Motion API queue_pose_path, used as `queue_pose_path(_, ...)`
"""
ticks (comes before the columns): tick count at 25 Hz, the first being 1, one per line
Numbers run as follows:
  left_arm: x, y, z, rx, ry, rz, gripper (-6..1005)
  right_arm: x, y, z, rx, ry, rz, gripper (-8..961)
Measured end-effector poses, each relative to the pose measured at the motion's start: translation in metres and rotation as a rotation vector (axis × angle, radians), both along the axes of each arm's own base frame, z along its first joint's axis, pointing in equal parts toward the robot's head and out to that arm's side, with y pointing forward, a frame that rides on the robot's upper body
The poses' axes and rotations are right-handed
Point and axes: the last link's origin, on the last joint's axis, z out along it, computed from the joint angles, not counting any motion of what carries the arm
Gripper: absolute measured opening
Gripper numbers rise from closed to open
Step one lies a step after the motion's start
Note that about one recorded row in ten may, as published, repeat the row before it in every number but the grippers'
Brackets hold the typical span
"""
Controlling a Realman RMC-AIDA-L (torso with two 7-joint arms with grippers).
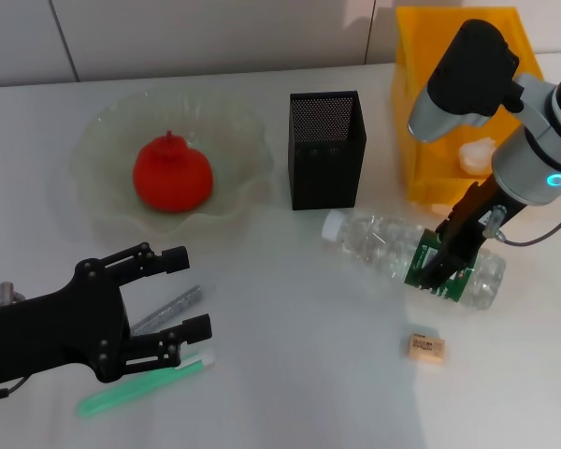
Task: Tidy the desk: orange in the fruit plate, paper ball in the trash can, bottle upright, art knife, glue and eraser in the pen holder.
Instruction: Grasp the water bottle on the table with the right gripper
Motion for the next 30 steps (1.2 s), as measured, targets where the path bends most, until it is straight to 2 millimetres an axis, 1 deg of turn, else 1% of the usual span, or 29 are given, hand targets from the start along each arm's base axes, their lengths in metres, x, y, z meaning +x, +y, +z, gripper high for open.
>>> queue_pose_path(10,-0.001,-0.001,0.000,-0.002,-0.002,0.001,825,0.004,-0.002,-0.016,-0.012,-0.025,-0.003,785)
queue_pose_path(20,-0.001,-0.003,-0.001,-0.005,-0.005,0.007,824,0.008,-0.003,-0.021,-0.013,-0.029,-0.016,786)
queue_pose_path(25,-0.001,-0.003,-0.001,-0.005,-0.006,0.006,824,0.007,-0.006,-0.027,-0.032,-0.055,0.003,786)
queue_pose_path(30,-0.001,-0.003,0.000,-0.007,-0.008,0.004,824,0.006,-0.006,-0.028,-0.034,-0.065,0.006,786)
